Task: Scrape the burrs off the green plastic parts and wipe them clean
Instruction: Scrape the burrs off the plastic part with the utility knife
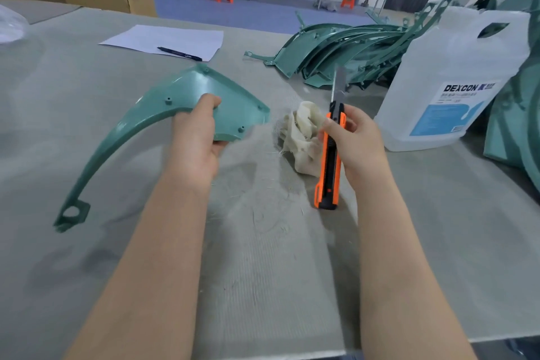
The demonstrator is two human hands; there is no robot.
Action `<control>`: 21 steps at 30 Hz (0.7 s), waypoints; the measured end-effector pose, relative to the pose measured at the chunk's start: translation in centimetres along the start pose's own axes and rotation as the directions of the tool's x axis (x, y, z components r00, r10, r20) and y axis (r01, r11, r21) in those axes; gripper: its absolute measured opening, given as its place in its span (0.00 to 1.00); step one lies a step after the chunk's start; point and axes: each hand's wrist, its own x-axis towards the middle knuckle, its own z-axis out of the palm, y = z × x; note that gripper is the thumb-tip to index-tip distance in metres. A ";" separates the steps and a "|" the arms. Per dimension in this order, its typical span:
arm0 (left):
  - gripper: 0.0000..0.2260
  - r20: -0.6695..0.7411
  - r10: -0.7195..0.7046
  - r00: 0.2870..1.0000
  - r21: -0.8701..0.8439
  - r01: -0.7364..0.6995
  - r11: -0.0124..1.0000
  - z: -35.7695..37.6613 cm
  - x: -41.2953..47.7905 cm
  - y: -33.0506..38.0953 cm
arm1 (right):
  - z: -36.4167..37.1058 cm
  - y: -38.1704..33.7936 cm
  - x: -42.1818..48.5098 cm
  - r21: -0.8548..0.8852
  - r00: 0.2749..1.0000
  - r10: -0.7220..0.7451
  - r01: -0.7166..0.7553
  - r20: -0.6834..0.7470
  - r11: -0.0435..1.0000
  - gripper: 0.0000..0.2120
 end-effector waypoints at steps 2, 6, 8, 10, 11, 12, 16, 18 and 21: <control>0.05 -0.018 -0.071 0.997 -0.079 0.069 0.994 -0.1 0.1 0.0 | 0.3 -0.5 -0.6 0.098 0.992 -0.025 0.013 0.124 0.995 0.10; 0.03 0.044 -0.073 0.996 -0.381 0.084 0.921 -0.1 -0.3 0.6 | 1.0 -1.1 -1.4 0.190 0.952 -0.015 -0.046 0.307 0.981 0.09; 0.03 0.104 -0.003 0.995 -0.440 0.049 0.896 0.0 -0.7 0.9 | 1.4 -1.1 -1.6 0.162 0.942 0.015 -0.073 0.335 0.984 0.11; 0.04 0.178 0.033 0.983 -0.478 0.057 0.876 0.1 -1.0 1.0 | 1.7 -1.0 -1.7 0.102 0.938 0.038 -0.078 0.345 0.992 0.13; 0.05 0.221 0.043 0.974 -0.491 0.073 0.868 0.2 -1.2 1.0 | 1.9 -1.0 -1.8 0.069 0.935 0.043 -0.072 0.353 0.995 0.13; 0.04 0.268 0.054 0.962 -0.496 0.089 0.863 0.4 -1.4 1.1 | 2.0 -0.9 -1.8 0.037 0.931 0.046 -0.064 0.363 0.997 0.13; 0.10 0.519 0.069 0.852 -0.412 0.179 0.893 1.4 -2.3 0.9 | 2.9 -1.0 -2.1 0.053 0.900 0.040 -0.070 0.434 0.996 0.02; 0.12 0.610 0.016 0.792 -0.320 0.228 0.919 1.8 -2.7 0.4 | 3.5 -1.1 -2.4 0.124 0.887 0.028 -0.096 0.462 0.988 0.05; 0.12 0.660 -0.062 0.748 -0.196 0.252 0.948 1.9 -2.9 -0.1 | 3.5 -1.4 -2.6 0.190 0.866 0.019 -0.131 0.500 0.973 0.08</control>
